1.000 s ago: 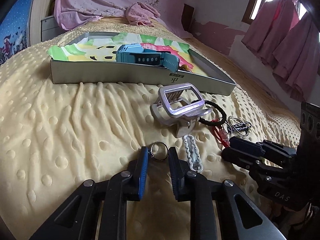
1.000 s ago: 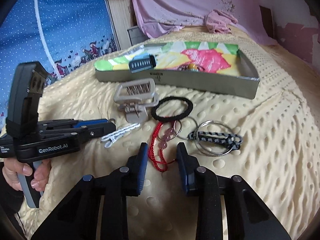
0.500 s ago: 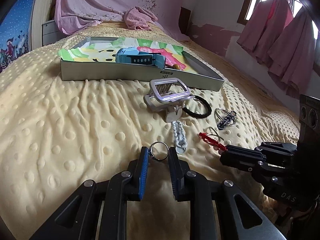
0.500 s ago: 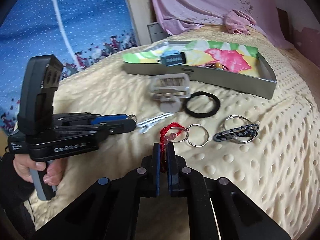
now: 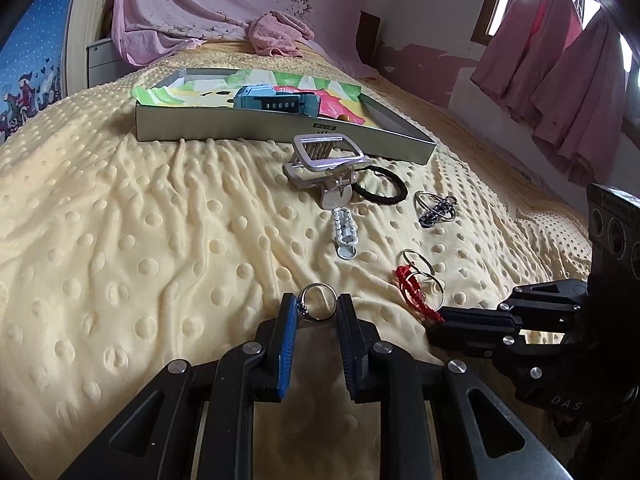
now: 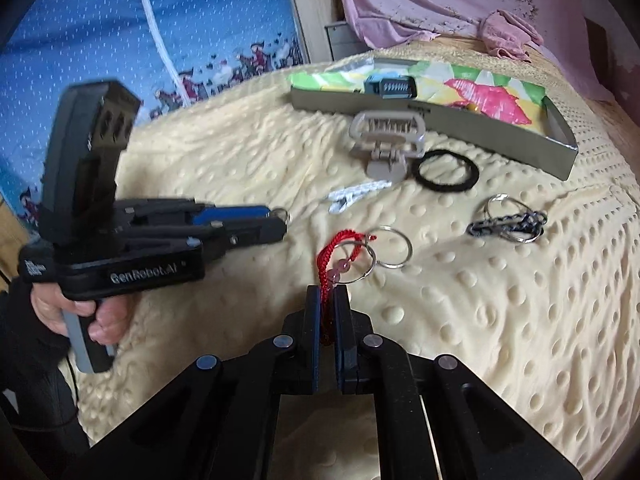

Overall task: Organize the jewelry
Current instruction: 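Lift the ring and red keychain and carry both toward the tray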

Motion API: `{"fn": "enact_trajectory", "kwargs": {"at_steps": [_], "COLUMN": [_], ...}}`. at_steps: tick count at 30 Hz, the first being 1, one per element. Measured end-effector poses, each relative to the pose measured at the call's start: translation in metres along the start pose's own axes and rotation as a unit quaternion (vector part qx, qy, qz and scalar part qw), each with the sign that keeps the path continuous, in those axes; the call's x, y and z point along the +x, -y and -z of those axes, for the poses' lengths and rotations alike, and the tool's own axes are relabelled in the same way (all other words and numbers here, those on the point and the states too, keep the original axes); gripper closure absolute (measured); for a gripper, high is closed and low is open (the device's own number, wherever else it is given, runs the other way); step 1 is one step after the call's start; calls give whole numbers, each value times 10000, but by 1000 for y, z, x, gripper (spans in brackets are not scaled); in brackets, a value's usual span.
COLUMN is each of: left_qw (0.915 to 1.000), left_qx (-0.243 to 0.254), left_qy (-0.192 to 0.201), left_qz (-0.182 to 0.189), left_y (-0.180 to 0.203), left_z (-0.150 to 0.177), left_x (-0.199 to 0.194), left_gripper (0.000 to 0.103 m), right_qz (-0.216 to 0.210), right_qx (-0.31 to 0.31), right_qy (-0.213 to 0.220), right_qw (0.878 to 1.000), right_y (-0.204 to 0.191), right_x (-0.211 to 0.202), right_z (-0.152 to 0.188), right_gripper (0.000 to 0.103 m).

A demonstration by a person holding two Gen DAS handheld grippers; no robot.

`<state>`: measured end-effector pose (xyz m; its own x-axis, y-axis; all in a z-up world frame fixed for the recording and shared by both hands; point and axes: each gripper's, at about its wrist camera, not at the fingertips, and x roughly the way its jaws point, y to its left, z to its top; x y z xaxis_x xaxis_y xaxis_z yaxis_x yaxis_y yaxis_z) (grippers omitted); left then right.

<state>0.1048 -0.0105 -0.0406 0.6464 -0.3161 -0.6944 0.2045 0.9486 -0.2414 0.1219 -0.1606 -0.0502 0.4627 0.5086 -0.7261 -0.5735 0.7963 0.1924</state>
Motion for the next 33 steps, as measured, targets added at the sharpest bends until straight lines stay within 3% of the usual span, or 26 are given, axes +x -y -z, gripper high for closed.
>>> {"fn": "enact_trajectory", "kwargs": {"at_steps": [9,14,25,33], "left_qw": [9999,9999,9997,9993], "left_qx": [-104,-130,-171,-176], "left_qy": [38,55,72,216], "left_qz": [28,36,166,258], "left_y": [-1,-2,2,6], "left_z": [5,3,-9,-24], "left_x": [-7,-8,4,9], "left_gripper": [84,84,84,84], "right_qz": [-167,-500,241,935], "right_qx": [-259,259,1674,1769], "right_qy": [136,554,703,1018], "right_qw": [9994,9969,9831,9745], "right_y": [-15,6,87,103], "right_x": [-11,-30,-14,-12], "right_z": [2,-6,-10,-22], "right_gripper": [97,97,97,98]}}
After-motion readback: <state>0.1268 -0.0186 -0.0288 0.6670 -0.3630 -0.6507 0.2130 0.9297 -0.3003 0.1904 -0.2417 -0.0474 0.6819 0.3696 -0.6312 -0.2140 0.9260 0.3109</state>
